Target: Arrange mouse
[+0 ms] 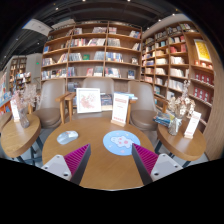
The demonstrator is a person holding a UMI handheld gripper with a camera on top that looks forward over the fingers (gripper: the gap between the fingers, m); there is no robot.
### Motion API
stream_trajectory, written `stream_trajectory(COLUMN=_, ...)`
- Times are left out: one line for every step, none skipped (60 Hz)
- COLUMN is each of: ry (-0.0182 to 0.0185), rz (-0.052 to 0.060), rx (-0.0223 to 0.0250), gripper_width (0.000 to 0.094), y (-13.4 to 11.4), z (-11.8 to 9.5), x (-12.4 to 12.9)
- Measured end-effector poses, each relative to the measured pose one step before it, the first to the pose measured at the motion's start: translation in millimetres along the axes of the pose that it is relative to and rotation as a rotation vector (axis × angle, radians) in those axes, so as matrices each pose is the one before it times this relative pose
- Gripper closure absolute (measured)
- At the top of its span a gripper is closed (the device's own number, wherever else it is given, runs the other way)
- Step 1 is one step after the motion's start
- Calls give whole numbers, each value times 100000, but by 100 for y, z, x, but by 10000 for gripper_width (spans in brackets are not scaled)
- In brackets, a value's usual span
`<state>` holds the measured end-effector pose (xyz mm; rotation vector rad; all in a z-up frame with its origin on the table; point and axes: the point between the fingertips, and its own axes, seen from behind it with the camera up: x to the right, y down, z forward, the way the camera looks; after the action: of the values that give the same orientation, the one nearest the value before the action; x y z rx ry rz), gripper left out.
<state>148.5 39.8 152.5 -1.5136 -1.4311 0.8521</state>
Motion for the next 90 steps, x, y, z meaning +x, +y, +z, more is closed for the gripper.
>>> stream_trajectory(ry=-714, rz=-503, rx=-102, gripper_width=84, y=-32, z=-19, x=-739)
stream_trajectory(ry=-673, rz=-462, rx=-41, gripper_width=85, y=-6, z=22, x=-714)
stream_trajectory(ry=-666, rz=-366, rx=-12, gripper_width=85, y=-14, z=56, x=-756)
stream_trajectory(ry=-646, rz=-339, rx=16, gripper_width=85, y=-41, z=-17, x=-713)
stream_trajectory(ry=-645, rz=-344, rx=41, gripper_width=85, y=-40, z=0, x=-713)
stream_trajectory(ry=-636, rz=-333, rx=-2, gripper_width=84, y=-16, z=-5, x=-751)
stream_trajectory(ry=-675, rz=-314, rx=-54, gripper_width=83, y=-9, z=38, x=-723)
stream_trajectory(ry=-661, rz=-301, rx=-118, gripper_width=84, y=50, z=52, x=-741)
stream_trajectory(ry=-688, rz=-302, rx=-177, gripper_width=84, y=9, z=75, x=-693)
stream_trajectory(ry=-678, rz=-347, rx=-219, gripper_width=85, y=53, z=68, x=-687)
stream_trajectory(ry=-600, rz=-255, rx=-214, gripper_width=85, y=52, z=79, x=-669)
stream_trajectory(ry=-562, rz=-140, rx=-177, gripper_width=81, y=32, z=105, x=-684)
stream_trajectory(ry=-637, rz=-150, rx=-180, gripper_width=83, y=70, z=75, x=-677)
stream_trajectory(ry=-633, rz=-237, rx=-190, gripper_width=82, y=48, z=60, x=-698)
stream_trajectory(ry=-689, rz=-339, rx=-221, gripper_width=82, y=57, z=85, x=-684)
stream_trajectory(ry=-639, rz=-303, rx=-210, gripper_width=83, y=70, z=58, x=-635)
stream_trajectory(ry=-577, rz=-245, rx=-189, gripper_width=82, y=74, z=48, x=-647)
stream_trajectory(ry=-538, rz=-225, rx=-166, gripper_width=84, y=70, z=53, x=-615)
stream_trajectory(ry=-548, rz=-245, rx=-124, gripper_width=84, y=87, z=107, x=-615)
stream_trajectory(ry=-607, rz=-250, rx=-64, gripper_width=82, y=53, z=115, x=-601)
stream_trajectory(ry=-669, rz=-262, rx=-45, gripper_width=84, y=55, z=122, x=-586)
stream_trajectory(ry=-637, rz=-201, rx=-32, gripper_width=84, y=27, z=98, x=-606)
stream_trajectory(ry=-572, rz=-124, rx=-74, gripper_width=84, y=107, z=158, x=-530)
stream_trajectory(ry=-533, rz=-60, rx=-130, gripper_width=84, y=72, z=166, x=-489)
stream_trajectory(ry=-459, rz=25, rx=-134, gripper_width=85, y=90, z=174, x=-451)
stream_trajectory(ry=-464, rz=113, rx=-122, gripper_width=83, y=89, z=178, x=-448)
stream_trajectory(ry=-534, rz=208, rx=-124, gripper_width=84, y=85, z=211, x=-417)
stream_trajectory(ry=-586, rz=142, rx=-131, gripper_width=82, y=88, z=147, x=-338)
stream_trajectory(ry=-528, rz=118, rx=-92, gripper_width=83, y=91, z=241, x=-372)
stream_trajectory(ry=-385, rz=66, rx=-133, gripper_width=82, y=76, z=237, x=-315)
stream_trajectory(ry=-315, rz=68, rx=-105, gripper_width=81, y=51, z=237, x=-260)
stream_trajectory(ry=-269, rz=45, rx=-41, gripper_width=82, y=47, z=258, x=-217)
stream_trajectory(ry=-237, rz=83, rx=43, gripper_width=81, y=47, z=303, x=-192)
stream_trajectory(ry=-118, rz=73, rx=57, gripper_width=81, y=37, z=408, x=-178)
stream_trajectory(ry=-8, rz=137, rx=-18, gripper_width=79, y=59, z=612, x=-211)
stream_trajectory(ry=49, rz=132, rx=-253, gripper_width=81, y=35, z=-69, x=-155)
stream_trajectory(ry=113, rz=164, rx=-218, gripper_width=83, y=97, z=286, x=-108)
stream_trajectory(ry=60, rz=189, rx=-277, gripper_width=82, y=107, z=345, x=-91)
stream_trajectory(ry=-72, rz=183, rx=-281, gripper_width=84, y=89, z=327, x=-115)
stream_trajectory(ry=-160, rz=200, rx=-210, gripper_width=84, y=56, z=308, x=-136)
stream_trajectory(ry=-215, rz=281, rx=-157, gripper_width=85, y=27, z=327, x=-151)
stream_trajectory(ry=-209, rz=316, rx=-207, gripper_width=85, y=44, z=366, x=-167)
stream_trajectory(ry=-224, rz=133, rx=-272, gripper_width=85, y=-9, z=573, x=89)
stream_trajectory(ry=-154, rz=114, rx=-353, gripper_width=87, y=117, z=437, x=-363)
stream_trajectory(ry=-273, rz=-23, rx=-333, gripper_width=86, y=80, z=390, x=-155)
stream_trajectory(ry=-184, rz=-40, rx=-244, gripper_width=86, y=54, z=379, x=-159)
stream_trajectory(ry=-65, rz=1, rx=-148, gripper_width=84, y=40, z=386, x=-119)
stream_trajectory(ry=58, rz=-27, rx=-101, gripper_width=85, y=11, z=397, x=-88)
stream_trajectory(ry=146, rz=-71, rx=-78, gripper_width=84, y=6, z=368, x=-65)
stream_trajectory(ry=210, rz=-81, rx=-57, gripper_width=85, y=-17, z=393, x=-80)
stream_trajectory(ry=80, rz=-56, rx=-190, gripper_width=86, y=-5, z=418, x=-138)
stream_trajectory(ry=9, rz=-78, rx=-216, gripper_width=84, y=16, z=383, x=-117)
stream_trajectory(ry=-114, rz=-97, rx=-214, gripper_width=87, y=18, z=372, x=-153)
stream_trajectory(ry=-113, rz=-68, rx=-137, gripper_width=87, y=-6, z=378, x=-145)
stream_trajectory(ry=-141, rz=-26, rx=-48, gripper_width=87, y=-14, z=410, x=-136)
stream_trajectory(ry=-113, rz=34, rx=-105, gripper_width=85, y=0, z=413, x=-139)
stream_trajectory(ry=-33, rz=10, rx=-189, gripper_width=87, y=-4, z=383, x=-128)
stream_trajectory(ry=93, rz=21, rx=-226, gripper_width=86, y=60, z=456, x=-139)
stream_trajectory(ry=168, rz=-23, rx=-245, gripper_width=83, y=6, z=423, x=-61)
stream_trajectory(ry=258, rz=-65, rx=-225, gripper_width=85, y=-10, z=386, x=-61)
stream_trajectory(ry=267, rz=-154, rx=-236, gripper_width=86, y=-13, z=415, x=-40)
stream_trajectory(ry=272, rz=-211, rx=-221, gripper_width=86, y=-3, z=431, x=-60)
stream_trajectory(ry=238, rz=-283, rx=-204, gripper_width=86, y=-49, z=388, x=-49)
stream_trajectory(ry=232, rz=-267, rx=-91, gripper_width=84, y=-71, z=344, x=-89)
stream_trajectory(ry=225, rz=-172, rx=3, gripper_width=84, y=-64, z=362, x=-70)
stream_trajectory(ry=151, rz=-20, rx=-33, gripper_width=86, y=-81, z=378, x=-55)
stream_trajectory(ry=78, rz=112, rx=-92, gripper_width=87, y=-50, z=409, x=-105)
stream_trajectory(ry=7, rz=127, rx=-222, gripper_width=86, y=-6, z=398, x=-84)
stream_trajectory(ry=-80, rz=72, rx=-323, gripper_width=85, y=19, z=352, x=-93)
stream_trajectory(ry=-131, rz=22, rx=-340, gripper_width=86, y=-2, z=324, x=-98)
stream_trajectory(ry=-74, rz=153, rx=-331, gripper_width=86, y=13, z=360, x=-84)
stream_trajectory(ry=21, rz=267, rx=-375, gripper_width=87, y=-2, z=319, x=-48)
stream_trajectory(ry=105, rz=363, rx=-483, gripper_width=87, y=-36, z=255, x=-144)
stream_trajectory(ry=140, rz=234, rx=-376, gripper_width=88, y=13, z=336, x=-44)
stream_trajectory(ry=103, rz=110, rx=-383, gripper_width=88, y=56, z=319, x=-50)
stream_trajectory(ry=81, rz=33, rx=-429, gripper_width=86, y=48, z=311, x=-18)
stream_trajectory(ry=114, rz=21, rx=-527, gripper_width=87, y=67, z=301, x=1)
stream_trajectory(ry=142, rz=33, rx=-584, gripper_width=86, y=93, z=307, x=-5)
stream_trajectory(ry=167, rz=-83, rx=-598, gripper_width=87, y=80, z=279, x=-6)
stream_trajectory(ry=160, rz=-55, rx=-485, gripper_width=88, y=102, z=277, x=-15)
stream_trajectory(ry=213, rz=-37, rx=-488, gripper_width=88, y=71, z=311, x=30)
stream_trajectory(ry=232, rz=72, rx=-483, gripper_width=88, y=66, z=309, x=33)
stream_trajectory(ry=241, rz=184, rx=-542, gripper_width=87, y=178, z=204, x=-6)
stream_trajectory(ry=246, rz=152, rx=-658, gripper_width=88, y=81, z=255, x=24)
stream_trajectory(ry=190, rz=147, rx=-513, gripper_width=86, y=30, z=243, x=42)
stream_trajectory(ry=51, rz=136, rx=-339, gripper_width=86, y=-27, z=223, x=28)
stream_trajectory(ry=-119, rz=204, rx=-268, gripper_width=86, y=-20, z=233, x=-36)
stream_trajectory(ry=394, rz=191, rx=-256, gripper_width=82, y=-74, z=227, x=37)
stream_trajectory(ry=140, rz=-61, rx=-34, gripper_width=86, y=-95, z=190, x=61)
stream_trajectory(ry=98, rz=-97, rx=98, gripper_width=87, y=-181, z=238, x=48)
